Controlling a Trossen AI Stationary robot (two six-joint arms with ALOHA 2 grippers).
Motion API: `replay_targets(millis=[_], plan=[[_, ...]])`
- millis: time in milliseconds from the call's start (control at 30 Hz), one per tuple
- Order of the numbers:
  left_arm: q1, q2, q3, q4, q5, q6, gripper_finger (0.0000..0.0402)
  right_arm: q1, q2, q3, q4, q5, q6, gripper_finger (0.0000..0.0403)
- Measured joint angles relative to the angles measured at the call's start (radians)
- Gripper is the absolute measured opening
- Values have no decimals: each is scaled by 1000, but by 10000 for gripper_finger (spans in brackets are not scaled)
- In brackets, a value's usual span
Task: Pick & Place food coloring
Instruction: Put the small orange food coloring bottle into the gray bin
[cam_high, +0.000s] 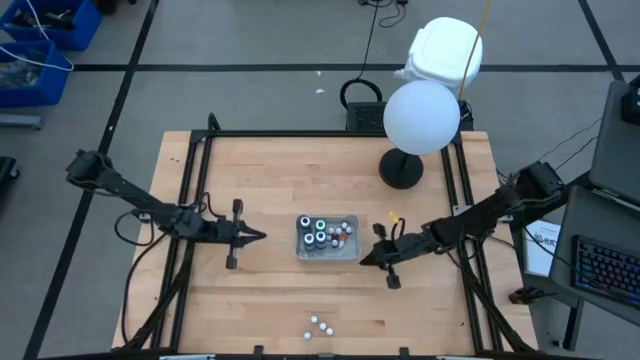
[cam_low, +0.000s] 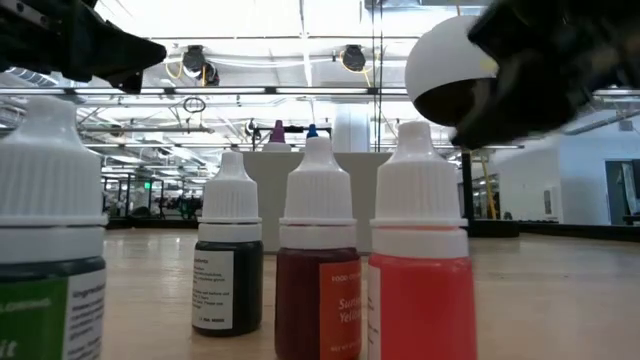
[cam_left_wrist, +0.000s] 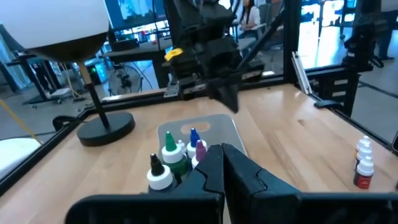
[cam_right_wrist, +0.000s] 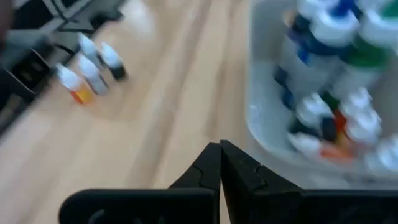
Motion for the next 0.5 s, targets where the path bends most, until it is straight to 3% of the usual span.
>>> replay_targets(millis=[300,500], plan=[[0,-12,-1,-21,-44,-49,13,68,143,340,-268,3,-34,2],[0,-12,-2,-34,-47,-70,3,149,275,587,-475,0,-42,26]])
